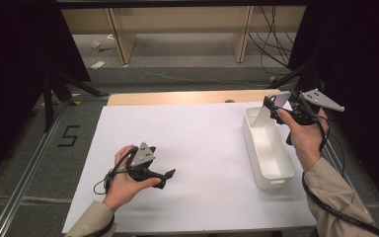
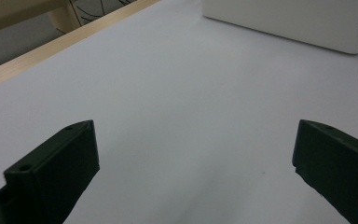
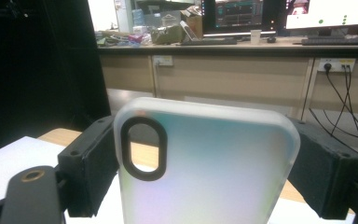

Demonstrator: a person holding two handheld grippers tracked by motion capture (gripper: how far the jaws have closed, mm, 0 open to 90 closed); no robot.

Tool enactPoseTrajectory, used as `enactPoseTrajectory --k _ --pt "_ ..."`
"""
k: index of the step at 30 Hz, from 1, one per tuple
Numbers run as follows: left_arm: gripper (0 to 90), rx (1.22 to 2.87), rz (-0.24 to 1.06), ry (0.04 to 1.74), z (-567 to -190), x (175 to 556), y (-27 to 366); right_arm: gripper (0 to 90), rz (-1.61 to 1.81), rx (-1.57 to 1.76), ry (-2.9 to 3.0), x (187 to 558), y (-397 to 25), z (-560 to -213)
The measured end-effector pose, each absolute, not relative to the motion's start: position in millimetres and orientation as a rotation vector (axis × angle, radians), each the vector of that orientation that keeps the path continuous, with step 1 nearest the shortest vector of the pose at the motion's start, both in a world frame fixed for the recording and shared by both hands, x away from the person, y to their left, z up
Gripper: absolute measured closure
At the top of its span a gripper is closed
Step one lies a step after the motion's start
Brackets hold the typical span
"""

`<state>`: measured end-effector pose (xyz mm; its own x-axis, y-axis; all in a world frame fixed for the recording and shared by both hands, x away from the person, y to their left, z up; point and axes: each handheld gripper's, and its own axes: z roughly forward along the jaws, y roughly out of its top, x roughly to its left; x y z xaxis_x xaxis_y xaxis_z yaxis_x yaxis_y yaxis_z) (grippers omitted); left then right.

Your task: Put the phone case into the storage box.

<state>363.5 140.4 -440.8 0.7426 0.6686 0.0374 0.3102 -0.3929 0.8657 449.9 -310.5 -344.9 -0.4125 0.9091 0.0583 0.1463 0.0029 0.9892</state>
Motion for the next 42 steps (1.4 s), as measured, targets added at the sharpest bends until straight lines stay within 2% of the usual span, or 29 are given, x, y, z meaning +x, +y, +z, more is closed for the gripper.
enactPoseTrajectory --k 42 --pt "0.0 2.002 0.475 0.737 -441.3 363.7 140.0 17.8 1.433 1.125 1.633 453.6 -312.8 -352.0"
